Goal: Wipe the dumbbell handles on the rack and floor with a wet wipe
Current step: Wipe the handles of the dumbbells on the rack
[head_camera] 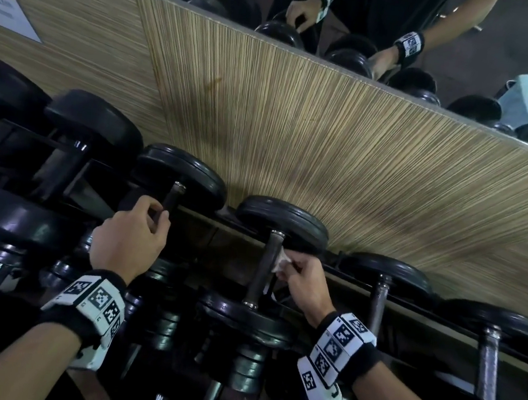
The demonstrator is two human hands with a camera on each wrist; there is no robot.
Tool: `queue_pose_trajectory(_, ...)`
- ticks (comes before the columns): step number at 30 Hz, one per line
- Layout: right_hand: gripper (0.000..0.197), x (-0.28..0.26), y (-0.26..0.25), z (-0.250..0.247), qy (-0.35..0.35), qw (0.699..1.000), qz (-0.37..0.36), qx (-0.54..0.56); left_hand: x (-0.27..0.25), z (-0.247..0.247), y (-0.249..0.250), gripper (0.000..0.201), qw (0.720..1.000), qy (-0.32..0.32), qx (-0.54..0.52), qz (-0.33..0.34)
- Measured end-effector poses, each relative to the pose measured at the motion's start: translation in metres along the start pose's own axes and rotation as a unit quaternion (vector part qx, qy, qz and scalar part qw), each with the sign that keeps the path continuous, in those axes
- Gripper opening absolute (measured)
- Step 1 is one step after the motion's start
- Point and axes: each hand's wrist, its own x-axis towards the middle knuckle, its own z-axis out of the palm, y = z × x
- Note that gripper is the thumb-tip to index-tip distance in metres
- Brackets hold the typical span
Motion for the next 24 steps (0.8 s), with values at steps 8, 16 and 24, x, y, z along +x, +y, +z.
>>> queue_pose_trajectory(8,0.024,0.004,0.003,0.005,-0.008,1.000,-0.002,-0.005,-0.001,-0.001,0.001,0.024,1.000,0.005,-0.009,-0.002)
queue_pose_trajectory(16,0.029,0.008,0.003,0.019,-0.007,1.000,0.005,0.018,-0.003,-0.002,0.001,0.022,1.000,0.017,-0.014,0.000)
queue_pose_trajectory(24,0.026,-0.006,0.012,0.018,-0.016,1.000,0.007,0.013,-0.003,-0.003,0.004,0.017,1.000,0.020,-0.021,-0.011)
